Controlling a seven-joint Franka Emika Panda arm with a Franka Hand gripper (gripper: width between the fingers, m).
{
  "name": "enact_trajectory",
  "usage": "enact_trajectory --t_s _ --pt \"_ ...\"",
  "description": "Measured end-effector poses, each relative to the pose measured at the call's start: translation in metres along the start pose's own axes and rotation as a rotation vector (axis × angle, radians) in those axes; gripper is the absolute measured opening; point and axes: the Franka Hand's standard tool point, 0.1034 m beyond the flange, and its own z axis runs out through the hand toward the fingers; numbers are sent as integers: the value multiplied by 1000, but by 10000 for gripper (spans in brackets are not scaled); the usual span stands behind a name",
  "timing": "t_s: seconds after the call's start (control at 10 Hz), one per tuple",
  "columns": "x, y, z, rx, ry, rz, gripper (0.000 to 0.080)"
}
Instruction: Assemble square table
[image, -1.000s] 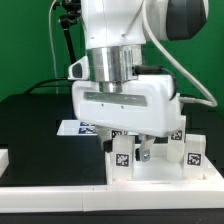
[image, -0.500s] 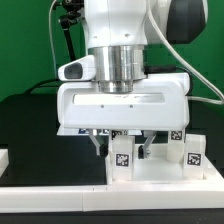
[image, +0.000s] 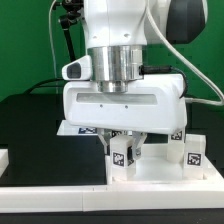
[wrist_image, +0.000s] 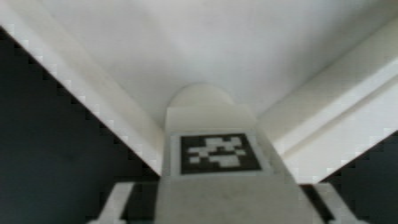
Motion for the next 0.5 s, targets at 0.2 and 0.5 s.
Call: enact_trajectory --t_s 0.2,0.5 --pt "1 1 -1 -4 -4 298 286" --pt "1 -1 -4 -7 -63 727 287"
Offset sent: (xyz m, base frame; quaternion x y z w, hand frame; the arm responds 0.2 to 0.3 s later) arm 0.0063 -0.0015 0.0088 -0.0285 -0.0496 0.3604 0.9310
